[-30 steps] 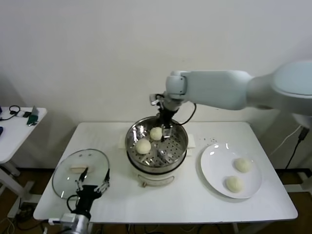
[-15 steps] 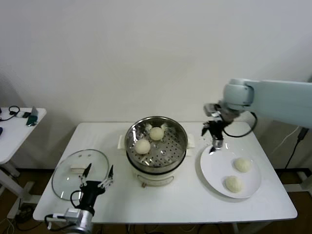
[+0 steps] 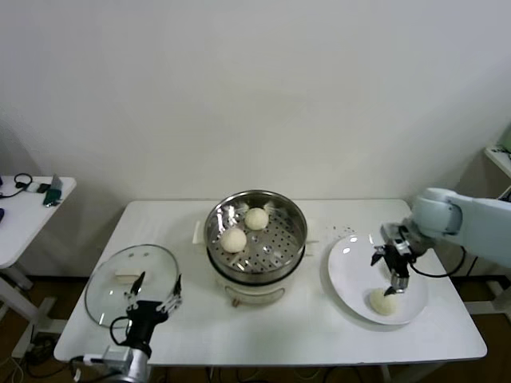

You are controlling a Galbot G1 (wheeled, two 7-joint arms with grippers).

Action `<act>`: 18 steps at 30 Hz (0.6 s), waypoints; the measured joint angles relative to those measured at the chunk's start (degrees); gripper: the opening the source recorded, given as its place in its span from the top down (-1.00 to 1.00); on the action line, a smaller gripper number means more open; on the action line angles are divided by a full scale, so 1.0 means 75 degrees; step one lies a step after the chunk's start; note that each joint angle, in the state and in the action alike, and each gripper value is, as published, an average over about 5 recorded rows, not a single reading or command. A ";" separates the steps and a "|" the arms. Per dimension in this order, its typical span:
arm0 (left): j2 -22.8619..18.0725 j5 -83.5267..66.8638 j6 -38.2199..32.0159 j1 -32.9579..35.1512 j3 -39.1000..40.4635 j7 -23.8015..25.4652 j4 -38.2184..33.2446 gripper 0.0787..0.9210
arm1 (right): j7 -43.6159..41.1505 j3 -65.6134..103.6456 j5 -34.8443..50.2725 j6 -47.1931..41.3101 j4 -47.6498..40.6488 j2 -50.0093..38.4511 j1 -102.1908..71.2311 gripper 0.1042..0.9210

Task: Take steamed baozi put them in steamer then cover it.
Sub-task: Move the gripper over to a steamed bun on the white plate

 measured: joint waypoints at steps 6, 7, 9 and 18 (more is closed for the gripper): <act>-0.0078 0.0050 0.0002 0.0048 -0.0027 -0.0014 0.0012 -0.77 | -0.0062 0.0598 -0.0480 0.0074 -0.0360 0.0001 -0.0869 -0.76; -0.0087 0.0058 0.0003 0.0049 -0.0028 -0.0019 0.0018 -0.77 | -0.0073 0.0675 -0.0545 0.0088 -0.0419 0.0014 -0.0983 -0.76; -0.0103 0.0073 0.0006 0.0048 -0.0027 -0.0031 0.0028 -0.77 | -0.0092 0.0823 -0.0664 0.0115 -0.0540 0.0049 -0.1199 -0.76; -0.0149 0.0126 0.0014 0.0037 0.0001 -0.0043 0.0097 -0.77 | -0.0135 0.1344 -0.1006 0.0185 -0.1002 0.0279 -0.1876 -0.76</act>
